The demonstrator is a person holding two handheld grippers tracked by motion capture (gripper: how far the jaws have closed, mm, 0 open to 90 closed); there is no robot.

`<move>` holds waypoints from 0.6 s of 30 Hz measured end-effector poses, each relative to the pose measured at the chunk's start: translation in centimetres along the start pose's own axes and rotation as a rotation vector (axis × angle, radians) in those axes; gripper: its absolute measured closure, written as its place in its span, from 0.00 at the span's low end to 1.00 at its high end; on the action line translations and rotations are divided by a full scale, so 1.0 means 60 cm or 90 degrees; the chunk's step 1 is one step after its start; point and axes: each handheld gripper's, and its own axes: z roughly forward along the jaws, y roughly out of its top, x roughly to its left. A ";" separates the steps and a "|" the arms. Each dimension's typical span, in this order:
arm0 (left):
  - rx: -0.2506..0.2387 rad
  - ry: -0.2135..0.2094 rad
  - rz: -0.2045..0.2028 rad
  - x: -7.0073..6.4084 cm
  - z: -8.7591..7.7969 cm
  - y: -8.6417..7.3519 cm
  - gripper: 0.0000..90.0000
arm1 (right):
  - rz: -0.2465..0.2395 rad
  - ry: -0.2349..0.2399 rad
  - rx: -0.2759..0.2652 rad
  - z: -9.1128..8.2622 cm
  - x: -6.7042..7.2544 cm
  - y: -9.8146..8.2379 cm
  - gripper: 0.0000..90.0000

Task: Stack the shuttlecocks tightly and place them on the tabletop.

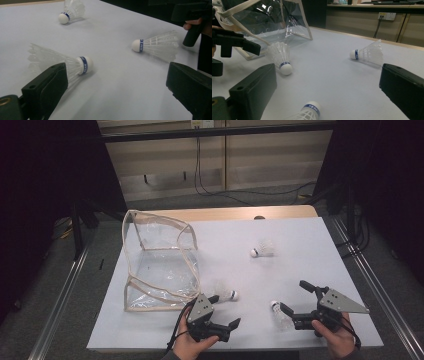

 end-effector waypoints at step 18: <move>-0.013 0.059 -0.006 0.017 -0.003 0.010 0.08 | -0.015 0.003 0.003 0.004 0.004 0.002 0.01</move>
